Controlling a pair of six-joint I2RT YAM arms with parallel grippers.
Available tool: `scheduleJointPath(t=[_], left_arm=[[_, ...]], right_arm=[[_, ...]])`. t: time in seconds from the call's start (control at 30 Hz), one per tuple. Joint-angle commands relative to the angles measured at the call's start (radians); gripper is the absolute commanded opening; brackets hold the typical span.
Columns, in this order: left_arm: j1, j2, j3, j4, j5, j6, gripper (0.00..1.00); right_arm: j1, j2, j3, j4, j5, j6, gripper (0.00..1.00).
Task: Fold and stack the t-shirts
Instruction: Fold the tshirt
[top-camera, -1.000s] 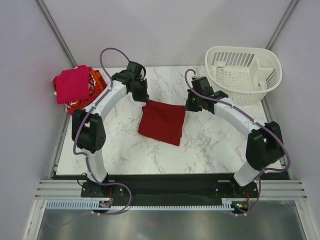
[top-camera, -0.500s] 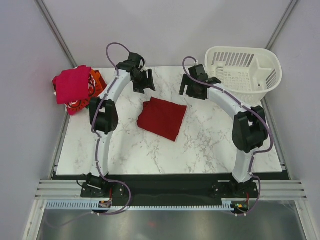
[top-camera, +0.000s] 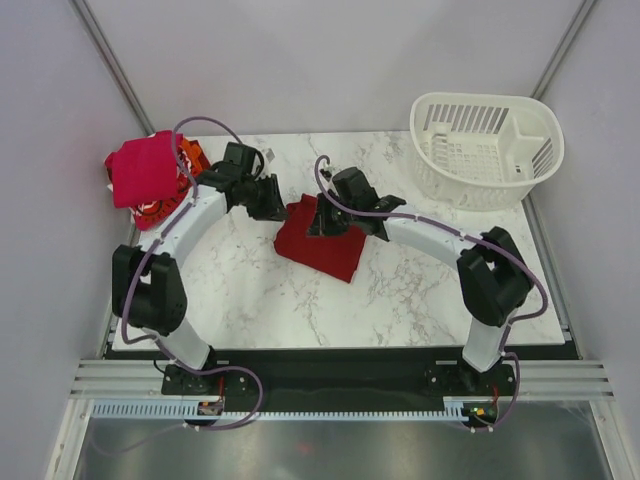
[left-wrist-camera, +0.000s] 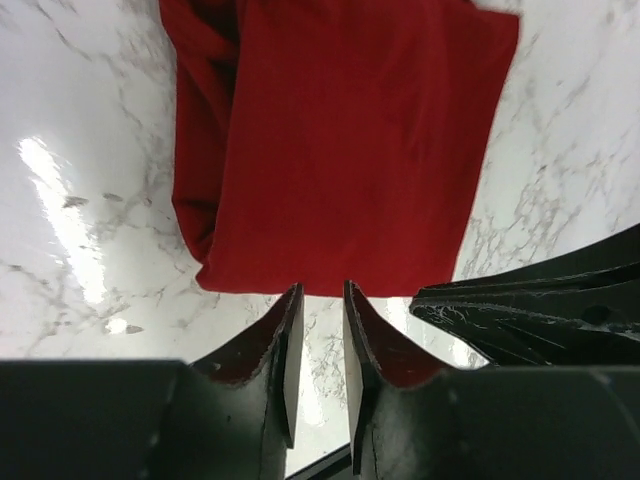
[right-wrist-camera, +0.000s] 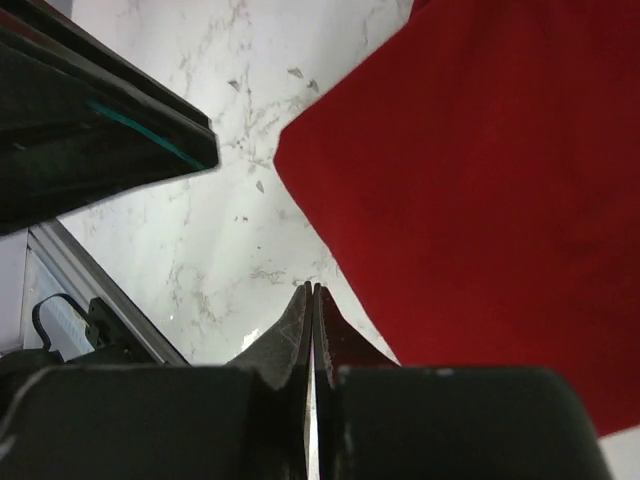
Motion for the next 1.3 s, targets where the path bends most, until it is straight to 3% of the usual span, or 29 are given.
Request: scheduleJointPath(t=[0.0, 0.13, 0.33, 0.67, 0.9, 1.0, 1.07, 1.1, 1.13, 1.17, 1.2, 1.23, 1.27], left_arm=[[-0.002, 0.078, -0.110, 0.152, 0.118, -0.035, 0.28], [-0.004, 0.141, -0.139, 0.213, 0.140, -0.065, 0.26], [-0.005, 0.236, -0.216, 0.276, 0.079, -0.127, 0.21], [-0.007, 0.238, -0.334, 0.286, -0.059, -0.143, 0.19], [-0.007, 0.115, -0.329, 0.169, -0.174, -0.161, 0.21], [-0.011, 0.002, -0.294, 0.103, -0.237, -0.137, 0.32], [-0.014, -0.084, -0.264, 0.082, -0.253, -0.103, 0.47], [-0.019, -0.107, -0.259, 0.083, -0.257, -0.092, 0.52], [-0.022, -0.135, -0.254, 0.085, -0.274, -0.083, 0.69], [-0.025, -0.174, -0.254, 0.085, -0.286, -0.069, 0.76], [-0.025, -0.193, -0.260, 0.111, -0.303, -0.066, 0.84], [-0.025, -0.205, -0.285, 0.131, -0.305, -0.065, 0.98], [-0.024, -0.218, -0.296, 0.155, -0.326, -0.059, 1.00]], right_arm=[[-0.024, 0.062, -0.017, 0.119, -0.105, 0.035, 0.01], [-0.029, 0.139, -0.017, 0.127, -0.121, 0.009, 0.00], [-0.046, 0.157, -0.180, 0.155, -0.095, -0.004, 0.00], [-0.047, -0.031, -0.495, 0.185, 0.013, 0.010, 0.00], [-0.043, -0.183, -0.476, 0.043, 0.134, -0.063, 0.11], [-0.043, -0.258, -0.427, -0.051, 0.192, -0.097, 0.18], [-0.043, -0.312, -0.386, -0.103, 0.206, -0.114, 0.26], [-0.043, -0.329, -0.373, -0.117, 0.206, -0.117, 0.39], [-0.043, -0.365, -0.362, -0.143, 0.206, -0.122, 0.44], [-0.044, -0.384, -0.344, -0.154, 0.204, -0.125, 0.51], [-0.043, -0.405, -0.342, -0.163, 0.204, -0.131, 0.64], [-0.043, -0.448, -0.342, -0.177, 0.207, -0.132, 0.69], [-0.044, -0.471, -0.350, -0.183, 0.211, -0.136, 0.73]])
